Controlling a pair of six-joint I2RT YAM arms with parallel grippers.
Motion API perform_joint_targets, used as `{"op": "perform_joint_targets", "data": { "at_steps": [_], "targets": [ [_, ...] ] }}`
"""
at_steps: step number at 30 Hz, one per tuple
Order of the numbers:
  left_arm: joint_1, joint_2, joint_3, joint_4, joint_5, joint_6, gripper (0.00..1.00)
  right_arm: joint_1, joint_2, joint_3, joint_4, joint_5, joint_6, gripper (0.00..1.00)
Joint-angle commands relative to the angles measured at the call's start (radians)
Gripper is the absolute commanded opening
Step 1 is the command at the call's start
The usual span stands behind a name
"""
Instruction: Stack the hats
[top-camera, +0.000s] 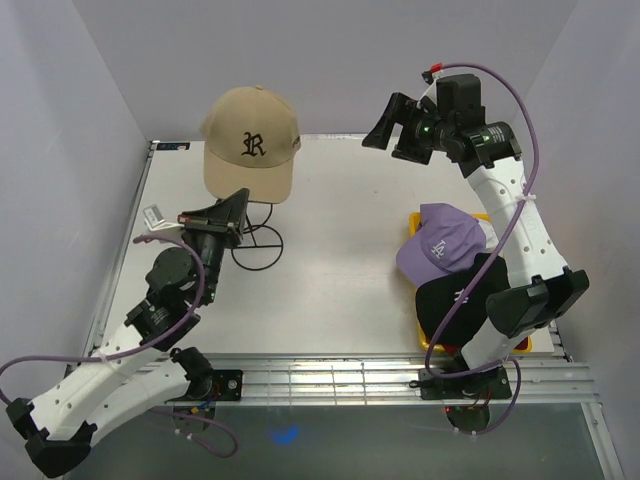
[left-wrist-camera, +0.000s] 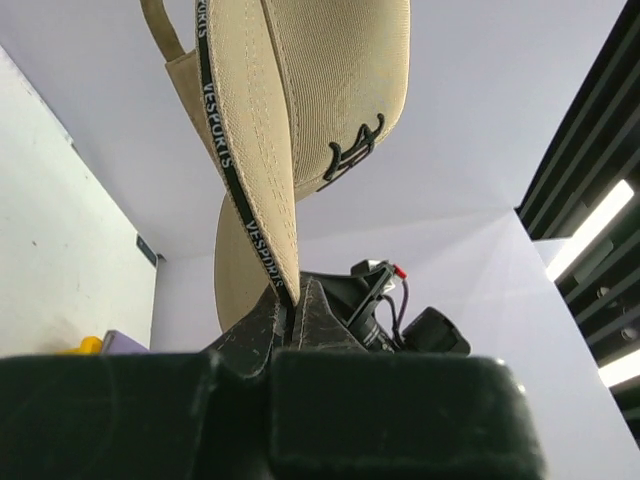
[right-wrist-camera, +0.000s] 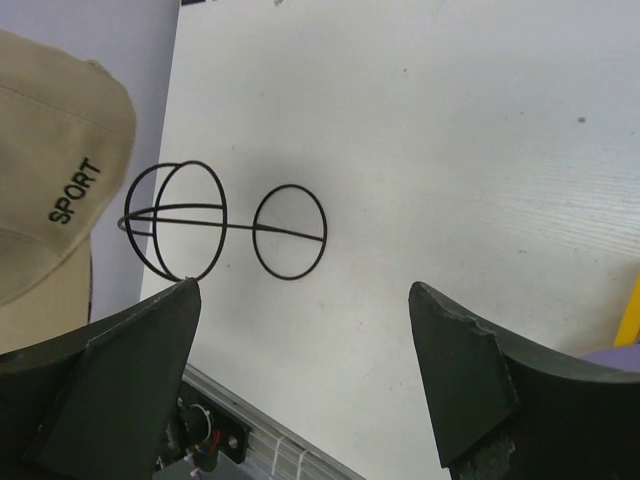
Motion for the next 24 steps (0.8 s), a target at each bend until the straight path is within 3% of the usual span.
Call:
{"op": "perform_joint_targets", "data": {
  "at_steps": [1, 10, 24],
  "targets": [
    [0.009, -0.081, -0.048, -0.095, -0.085, -0.029, 0.00, 0.038, -0.047, -0.058, 0.056, -0.013, -0.013, 0.90],
    [0.014, -0.227, -0.232, -0.073, -0.097, -0.089, 0.00, 0.104, -0.054, -0.124, 0.081, 0.009, -0.023, 0.90],
    [0.023, -0.345, -0.313, -0.227, -0.148, -0.207, 0.00, 0.153, -0.063, -0.204, 0.110, 0.024, -0.036, 0.89]
  ]
}}
